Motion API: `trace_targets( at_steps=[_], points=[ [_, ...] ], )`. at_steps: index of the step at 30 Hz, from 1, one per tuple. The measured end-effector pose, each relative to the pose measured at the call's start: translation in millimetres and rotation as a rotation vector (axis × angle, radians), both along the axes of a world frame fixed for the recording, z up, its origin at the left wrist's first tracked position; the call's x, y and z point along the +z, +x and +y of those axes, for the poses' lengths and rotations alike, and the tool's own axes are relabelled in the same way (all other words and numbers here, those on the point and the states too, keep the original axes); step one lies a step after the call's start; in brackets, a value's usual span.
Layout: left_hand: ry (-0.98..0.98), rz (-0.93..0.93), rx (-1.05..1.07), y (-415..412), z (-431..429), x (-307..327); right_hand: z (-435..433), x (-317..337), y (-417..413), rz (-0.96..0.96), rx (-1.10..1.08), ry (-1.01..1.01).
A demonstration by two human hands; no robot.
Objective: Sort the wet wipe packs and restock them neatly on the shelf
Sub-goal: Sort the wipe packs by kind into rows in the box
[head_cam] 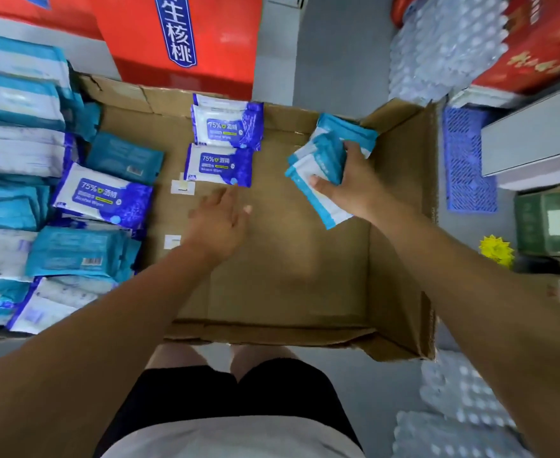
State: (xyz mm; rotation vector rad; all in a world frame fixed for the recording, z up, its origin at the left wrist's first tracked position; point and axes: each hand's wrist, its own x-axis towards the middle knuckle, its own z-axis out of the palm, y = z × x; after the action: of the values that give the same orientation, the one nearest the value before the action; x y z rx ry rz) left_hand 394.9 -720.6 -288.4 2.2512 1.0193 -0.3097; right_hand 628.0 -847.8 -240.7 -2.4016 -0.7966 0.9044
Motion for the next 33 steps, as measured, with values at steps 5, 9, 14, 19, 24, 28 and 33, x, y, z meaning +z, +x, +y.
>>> trace_targets(
  at_steps=[5,9,14,19,24,28,33],
  points=[
    [0.009,0.310,-0.130,-15,19,-39,19,-34,64,-0.435,0.432,-0.248],
    [0.010,0.351,-0.166,-20,19,-47,16,-44,86,-0.505,0.539,-0.318],
    [0.027,0.395,-0.193,-22,19,-41,8,-43,96,-0.603,0.530,-0.347],
    [-0.003,0.396,-0.191,-17,21,-36,11,-38,94,-0.579,0.490,-0.355],
    [0.043,0.315,-0.153,-20,23,-15,9,-27,69,-0.563,0.359,-0.250],
    [0.156,0.074,-0.060,-57,17,12,5,-19,9,-0.450,0.349,-0.078],
    [0.250,-0.006,0.100,-126,15,39,8,-14,-100,-0.201,0.436,0.045]
  ],
)
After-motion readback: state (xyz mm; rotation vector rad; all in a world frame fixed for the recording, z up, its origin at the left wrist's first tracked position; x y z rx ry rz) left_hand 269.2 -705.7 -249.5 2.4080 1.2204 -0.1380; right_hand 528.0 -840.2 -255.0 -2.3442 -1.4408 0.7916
